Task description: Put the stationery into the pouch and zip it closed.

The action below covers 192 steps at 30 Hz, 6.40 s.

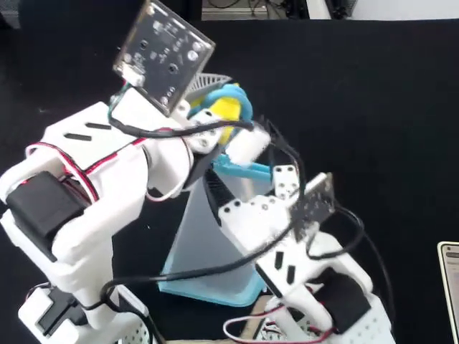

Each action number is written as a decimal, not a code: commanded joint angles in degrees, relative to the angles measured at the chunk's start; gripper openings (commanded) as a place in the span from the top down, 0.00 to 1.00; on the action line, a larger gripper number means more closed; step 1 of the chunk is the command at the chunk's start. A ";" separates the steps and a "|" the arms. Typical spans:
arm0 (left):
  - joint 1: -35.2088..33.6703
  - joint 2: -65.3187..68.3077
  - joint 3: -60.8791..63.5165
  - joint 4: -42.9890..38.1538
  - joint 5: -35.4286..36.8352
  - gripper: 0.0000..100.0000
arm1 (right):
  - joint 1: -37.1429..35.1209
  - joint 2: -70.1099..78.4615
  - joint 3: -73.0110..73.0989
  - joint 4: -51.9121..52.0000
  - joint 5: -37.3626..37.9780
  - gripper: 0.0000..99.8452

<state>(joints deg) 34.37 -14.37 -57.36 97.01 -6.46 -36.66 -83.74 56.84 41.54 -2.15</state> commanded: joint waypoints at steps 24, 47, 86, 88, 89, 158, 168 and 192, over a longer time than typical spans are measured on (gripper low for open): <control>-0.57 -1.67 -8.92 3.69 0.35 0.97 | 8.35 -7.43 -2.42 -5.54 1.14 0.99; -4.79 -15.47 10.07 3.69 -5.27 0.97 | 0.88 1.71 -7.34 6.07 5.01 0.74; -28.44 -19.25 17.80 -2.46 3.16 0.97 | -7.30 -5.32 -14.81 21.10 12.31 0.66; -28.35 -19.25 17.80 -2.46 3.25 0.97 | -7.30 -4.88 -14.73 20.84 10.99 0.68; -28.35 -19.25 17.54 -2.55 3.34 0.97 | -7.30 -4.79 -14.73 20.57 9.85 0.69; -7.25 -19.25 30.73 -21.89 -1.58 0.97 | -7.21 -19.03 4.62 2.46 0.79 0.78; -7.78 -20.92 30.73 -21.63 -2.02 0.97 | -6.77 -19.56 5.32 2.20 0.79 0.78; -17.45 -24.44 36.88 -27.34 -2.11 0.97 | -4.75 -19.56 4.53 2.37 0.88 0.80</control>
<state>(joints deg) 17.67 -38.02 -19.82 71.08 -8.04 -41.76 -102.81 63.16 43.74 -1.63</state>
